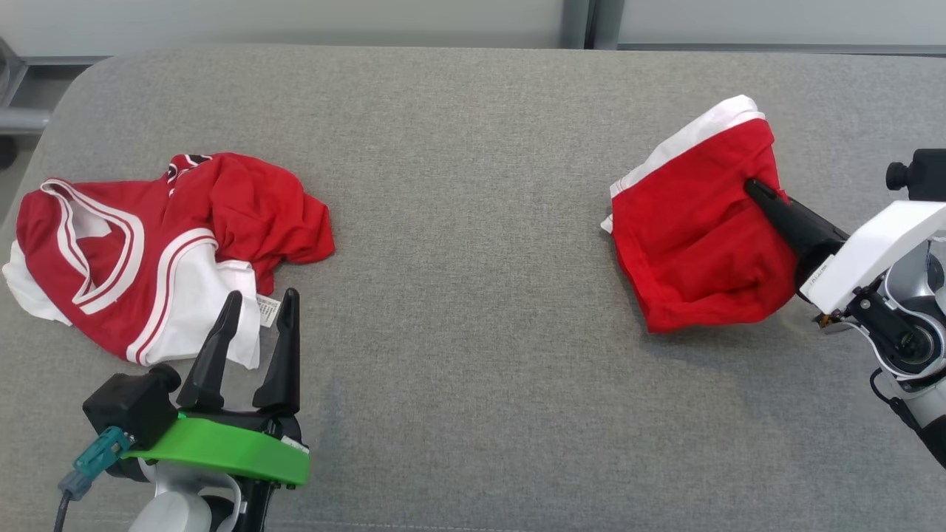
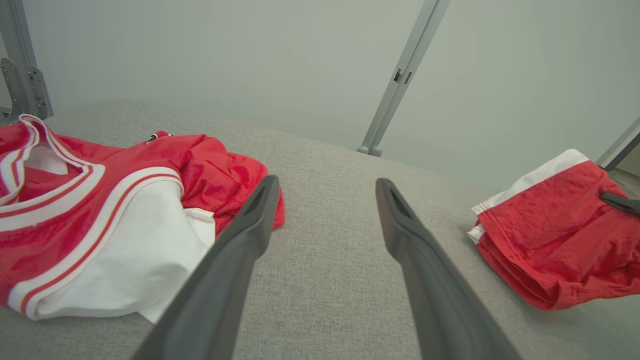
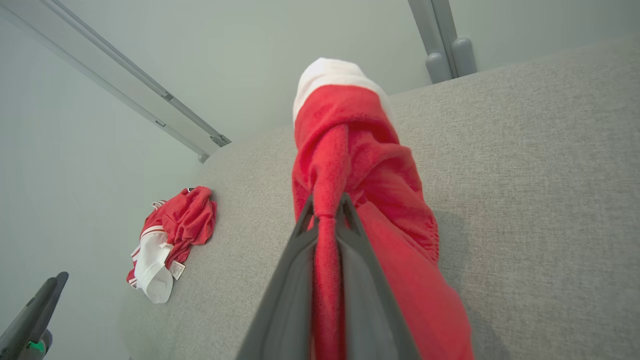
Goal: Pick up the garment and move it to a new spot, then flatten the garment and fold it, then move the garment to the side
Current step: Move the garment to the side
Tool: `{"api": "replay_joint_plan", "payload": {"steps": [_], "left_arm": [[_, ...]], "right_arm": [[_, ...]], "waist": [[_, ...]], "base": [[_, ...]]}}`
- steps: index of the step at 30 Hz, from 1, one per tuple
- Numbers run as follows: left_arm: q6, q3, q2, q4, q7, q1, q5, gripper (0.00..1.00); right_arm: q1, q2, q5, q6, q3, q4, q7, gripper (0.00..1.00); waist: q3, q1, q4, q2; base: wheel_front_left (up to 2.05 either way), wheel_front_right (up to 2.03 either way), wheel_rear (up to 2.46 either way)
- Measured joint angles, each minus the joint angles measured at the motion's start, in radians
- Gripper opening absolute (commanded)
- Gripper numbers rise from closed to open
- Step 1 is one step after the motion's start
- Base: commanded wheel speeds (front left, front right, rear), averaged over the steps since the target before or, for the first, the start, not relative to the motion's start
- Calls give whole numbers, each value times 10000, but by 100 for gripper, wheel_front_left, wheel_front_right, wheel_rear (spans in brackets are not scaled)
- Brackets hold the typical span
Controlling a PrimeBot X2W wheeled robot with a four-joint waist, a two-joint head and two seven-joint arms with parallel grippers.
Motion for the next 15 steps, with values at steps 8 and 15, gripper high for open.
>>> {"api": "replay_joint_plan", "payload": {"steps": [8,15], "left_arm": [[-15,81,65,-61,-2,16,-10,100],[-102,-134,125,-115,-44,12,79,100]], "right_arm": [[68,-230,556,-337,-268,159,504,0],[246,-1214,556,-1001,-740,1175,815,0]], "waist": [[76,0,-395,0],[257,-1,-651,1]], "base": [[0,0,0],[0,0,0]]}}
